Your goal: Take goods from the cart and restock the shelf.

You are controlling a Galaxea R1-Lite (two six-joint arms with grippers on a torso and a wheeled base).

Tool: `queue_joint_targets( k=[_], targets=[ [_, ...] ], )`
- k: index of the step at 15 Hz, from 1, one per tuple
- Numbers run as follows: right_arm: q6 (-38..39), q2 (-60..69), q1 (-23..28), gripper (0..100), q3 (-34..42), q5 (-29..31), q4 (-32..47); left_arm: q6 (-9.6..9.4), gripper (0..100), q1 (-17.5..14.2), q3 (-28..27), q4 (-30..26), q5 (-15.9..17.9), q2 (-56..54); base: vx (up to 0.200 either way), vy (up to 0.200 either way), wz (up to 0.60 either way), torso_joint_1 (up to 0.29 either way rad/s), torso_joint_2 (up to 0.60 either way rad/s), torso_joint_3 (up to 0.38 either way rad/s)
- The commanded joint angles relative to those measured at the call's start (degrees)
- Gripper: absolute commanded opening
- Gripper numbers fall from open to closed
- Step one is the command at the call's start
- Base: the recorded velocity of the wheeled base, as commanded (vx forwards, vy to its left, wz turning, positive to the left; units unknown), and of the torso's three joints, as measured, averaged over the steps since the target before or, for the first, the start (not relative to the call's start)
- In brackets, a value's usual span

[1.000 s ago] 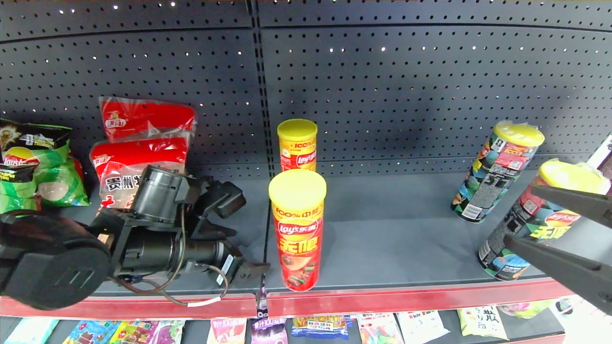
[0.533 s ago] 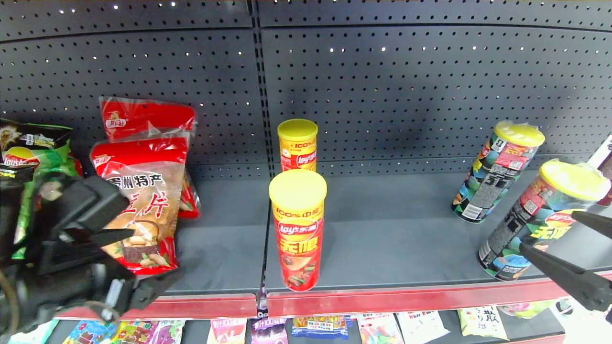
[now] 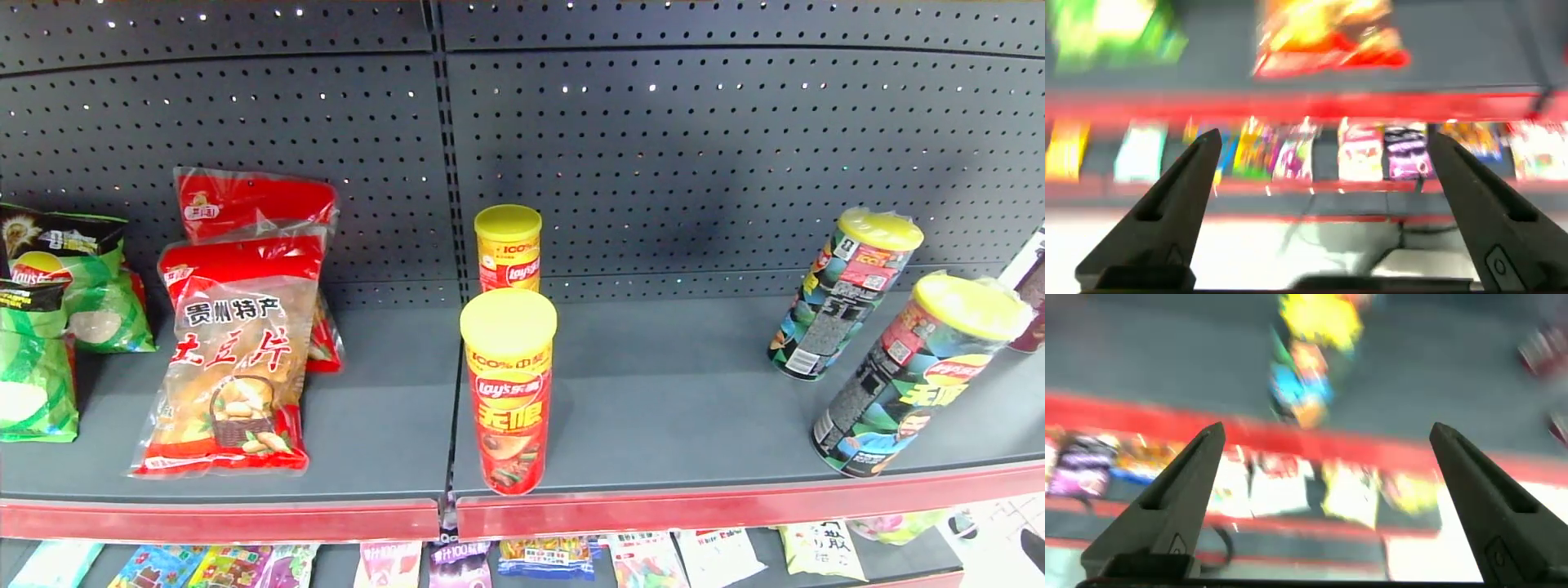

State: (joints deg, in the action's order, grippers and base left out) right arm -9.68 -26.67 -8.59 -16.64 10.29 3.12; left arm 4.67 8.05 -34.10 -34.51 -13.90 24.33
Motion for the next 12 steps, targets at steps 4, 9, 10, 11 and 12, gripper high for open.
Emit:
queue_joint_targets(
  k=[4,9,10,11,12],
  targets=[
    [0.2,8.7,14.0,100,0.0,-0.3,5.2,1.92,100,-10.9,13.3,3.5,5.6,-16.9,0.0,0.0,0.0,0.0,0.0,0.0],
    [0.4,21.8,11.8,100,10.8,-9.6,2.4,-0.54,100,-8.7,27.1,23.1,12.6,-23.2,0.0,0.0,0.0,0.0,0.0,0.0],
    [-0.2,21.8,11.8,100,15.6,-9.6,-5.3,-1.42,100,-8.1,30.3,29.8,14.0,-24.3,0.0,0.0,0.0,0.0,0.0,0.0],
    [0.1,21.8,11.8,100,16.6,-9.7,-7.8,-1.86,100,-8.2,30.4,29.8,13.4,-24.3,0.0,0.0,0.0,0.0,0.0,0.0],
    [0.7,21.8,11.8,100,16.5,-9.8,-6.9,-2.38,100,-8.2,30.6,29.9,11.5,-24.3,0.0,0.0,0.0,0.0,0.0,0.0]
  ],
)
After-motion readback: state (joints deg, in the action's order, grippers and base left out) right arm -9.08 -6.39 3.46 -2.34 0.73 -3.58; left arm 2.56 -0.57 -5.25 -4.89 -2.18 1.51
